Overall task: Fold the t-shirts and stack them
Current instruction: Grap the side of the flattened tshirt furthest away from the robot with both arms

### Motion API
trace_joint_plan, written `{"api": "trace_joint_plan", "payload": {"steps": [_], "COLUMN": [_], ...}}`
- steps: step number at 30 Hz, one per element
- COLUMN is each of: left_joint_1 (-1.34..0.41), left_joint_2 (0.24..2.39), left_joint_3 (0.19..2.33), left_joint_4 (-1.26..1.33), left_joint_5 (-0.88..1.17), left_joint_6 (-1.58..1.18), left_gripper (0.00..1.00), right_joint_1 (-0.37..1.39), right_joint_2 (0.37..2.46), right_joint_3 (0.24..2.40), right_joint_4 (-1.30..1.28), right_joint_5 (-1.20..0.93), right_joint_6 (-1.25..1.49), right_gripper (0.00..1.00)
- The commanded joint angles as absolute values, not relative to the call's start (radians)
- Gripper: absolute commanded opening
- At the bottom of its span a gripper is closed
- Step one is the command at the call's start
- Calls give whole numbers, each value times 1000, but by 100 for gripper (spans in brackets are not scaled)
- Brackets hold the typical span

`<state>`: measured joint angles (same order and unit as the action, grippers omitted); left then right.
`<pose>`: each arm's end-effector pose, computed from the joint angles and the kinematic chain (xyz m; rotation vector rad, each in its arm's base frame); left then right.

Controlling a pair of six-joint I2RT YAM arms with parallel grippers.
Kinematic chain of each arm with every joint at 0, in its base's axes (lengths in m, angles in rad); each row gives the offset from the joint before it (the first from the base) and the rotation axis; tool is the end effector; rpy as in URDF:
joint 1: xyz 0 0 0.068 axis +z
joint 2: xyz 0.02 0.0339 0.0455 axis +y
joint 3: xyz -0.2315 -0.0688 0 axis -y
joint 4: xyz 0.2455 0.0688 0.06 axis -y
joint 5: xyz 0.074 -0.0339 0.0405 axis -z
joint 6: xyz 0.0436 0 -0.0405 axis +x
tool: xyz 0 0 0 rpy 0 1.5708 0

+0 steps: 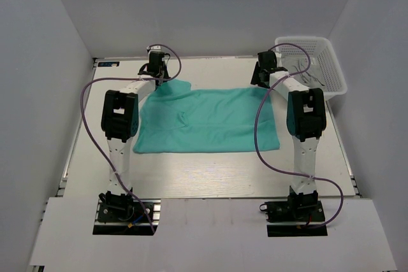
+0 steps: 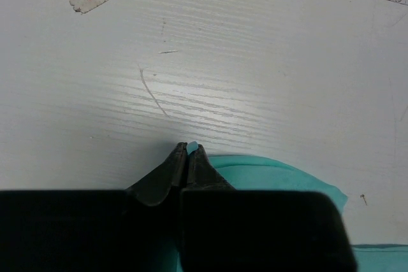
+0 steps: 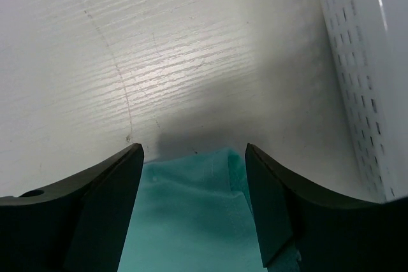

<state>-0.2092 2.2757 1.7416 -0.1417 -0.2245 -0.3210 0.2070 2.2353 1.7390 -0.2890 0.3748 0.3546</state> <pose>0.4938 -0.0949 0.1436 -0.2444 2.2135 -0.0377 0.4811 0.0847 0.1506 0.3477 2.2672 -0.1541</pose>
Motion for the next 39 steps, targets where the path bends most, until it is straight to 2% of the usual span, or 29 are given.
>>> {"api": "trace_joint_plan", "payload": {"steps": [1,6,9,15,17,18,19,21,27,31,39], "left_joint_1": [-206,-206,-206,-206,-206,-206,-206,-206,-224,-224,-224], "left_joint_2": [2203,2203,2203,2203,2203,2203,2203,2192,2140,2030,1754], "left_joint_3": [1727,1727,1727,1718,1709,1709,1709,1709,1678,1532,1235], "left_joint_4": [-121,-112,-112,-101,-101,-101,-91,-91,-103,-83,-51], "left_joint_5": [-216,-216,-216,-216,-216,-216,-216,-216,-268,-268,-267], "left_joint_6": [-311,-311,-311,-302,-302,-302,-302,-302,-293,-307,-363], "left_gripper": [0,0,0,0,0,0,0,0,0,0,0], "right_joint_1": [204,203,203,204,204,203,204,207,206,206,206], "right_joint_2": [2220,2256,2273,2281,2295,2295,2293,2283,2227,2163,1962], "right_joint_3": [1779,1785,1795,1753,1756,1758,1753,1749,1753,1695,1438], "right_joint_4": [-304,-311,-339,-348,-348,-348,-348,-333,-321,-290,-189], "right_joint_5": [399,368,365,348,333,324,330,339,350,327,269], "right_joint_6": [337,359,388,436,437,440,443,440,394,379,380], "right_gripper": [71,71,65,62,47,35,14,2,0,0,0]}}
